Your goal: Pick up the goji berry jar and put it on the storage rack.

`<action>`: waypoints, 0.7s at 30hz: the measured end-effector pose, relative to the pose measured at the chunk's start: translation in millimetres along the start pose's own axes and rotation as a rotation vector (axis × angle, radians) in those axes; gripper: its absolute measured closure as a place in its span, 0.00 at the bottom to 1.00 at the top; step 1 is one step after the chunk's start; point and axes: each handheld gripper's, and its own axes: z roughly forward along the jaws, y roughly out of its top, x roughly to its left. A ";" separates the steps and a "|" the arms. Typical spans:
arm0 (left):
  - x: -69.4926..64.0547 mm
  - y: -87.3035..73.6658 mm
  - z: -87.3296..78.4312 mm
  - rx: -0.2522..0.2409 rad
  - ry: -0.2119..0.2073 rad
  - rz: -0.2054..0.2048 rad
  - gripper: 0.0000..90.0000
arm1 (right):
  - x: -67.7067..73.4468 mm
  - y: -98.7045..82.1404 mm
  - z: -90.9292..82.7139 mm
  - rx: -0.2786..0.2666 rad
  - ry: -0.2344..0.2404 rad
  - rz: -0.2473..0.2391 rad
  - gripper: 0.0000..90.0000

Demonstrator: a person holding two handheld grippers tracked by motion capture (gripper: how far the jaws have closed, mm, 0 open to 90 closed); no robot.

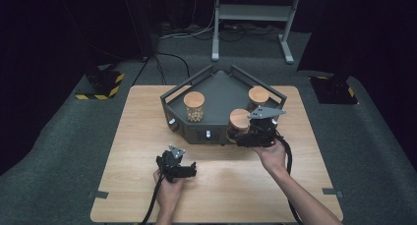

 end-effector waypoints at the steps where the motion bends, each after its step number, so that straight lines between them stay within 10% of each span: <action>1: 0.0 0.0 0.0 0.000 0.000 0.000 0.02 | -0.9 1.9 0.7 0.000 -0.001 0.000 0.28; 21: 0.0 0.0 0.0 0.000 0.000 0.000 0.02 | -3.9 44.1 20.5 0.017 -0.066 0.026 0.28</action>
